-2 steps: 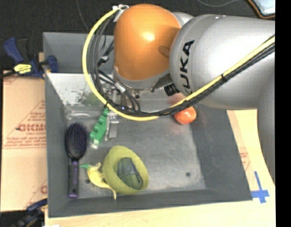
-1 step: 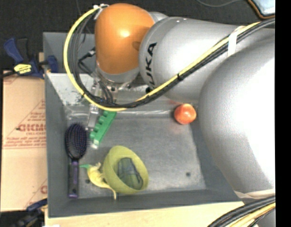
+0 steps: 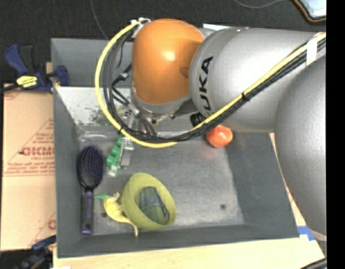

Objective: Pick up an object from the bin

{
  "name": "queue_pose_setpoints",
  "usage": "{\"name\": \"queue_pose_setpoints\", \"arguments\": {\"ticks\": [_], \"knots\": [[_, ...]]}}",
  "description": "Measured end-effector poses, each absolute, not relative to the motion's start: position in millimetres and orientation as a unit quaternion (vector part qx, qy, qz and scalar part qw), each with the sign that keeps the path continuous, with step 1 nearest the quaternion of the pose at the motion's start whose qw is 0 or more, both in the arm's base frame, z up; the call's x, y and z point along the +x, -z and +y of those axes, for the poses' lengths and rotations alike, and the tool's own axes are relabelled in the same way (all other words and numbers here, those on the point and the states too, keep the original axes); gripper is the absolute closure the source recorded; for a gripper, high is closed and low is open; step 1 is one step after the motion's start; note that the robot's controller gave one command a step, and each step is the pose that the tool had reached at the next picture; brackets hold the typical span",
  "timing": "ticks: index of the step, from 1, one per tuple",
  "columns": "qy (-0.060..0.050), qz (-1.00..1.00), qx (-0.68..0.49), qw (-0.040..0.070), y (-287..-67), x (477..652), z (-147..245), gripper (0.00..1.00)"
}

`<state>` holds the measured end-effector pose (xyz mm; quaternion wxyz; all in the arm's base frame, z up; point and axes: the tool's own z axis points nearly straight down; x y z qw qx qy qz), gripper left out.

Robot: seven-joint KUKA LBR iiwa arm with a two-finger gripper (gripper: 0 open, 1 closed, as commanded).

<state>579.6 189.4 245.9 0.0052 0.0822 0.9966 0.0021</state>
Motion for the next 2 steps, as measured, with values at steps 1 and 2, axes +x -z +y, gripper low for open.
{"name": "queue_pose_setpoints", "arguments": {"ticks": [1, 2], "knots": [[-0.003, 0.998, 0.067, 0.006, -240.9, 587.8, 189.2, 0.00], [-0.003, 0.995, 0.102, 0.007, -308.4, 604.4, 174.1, 1.00]]}}
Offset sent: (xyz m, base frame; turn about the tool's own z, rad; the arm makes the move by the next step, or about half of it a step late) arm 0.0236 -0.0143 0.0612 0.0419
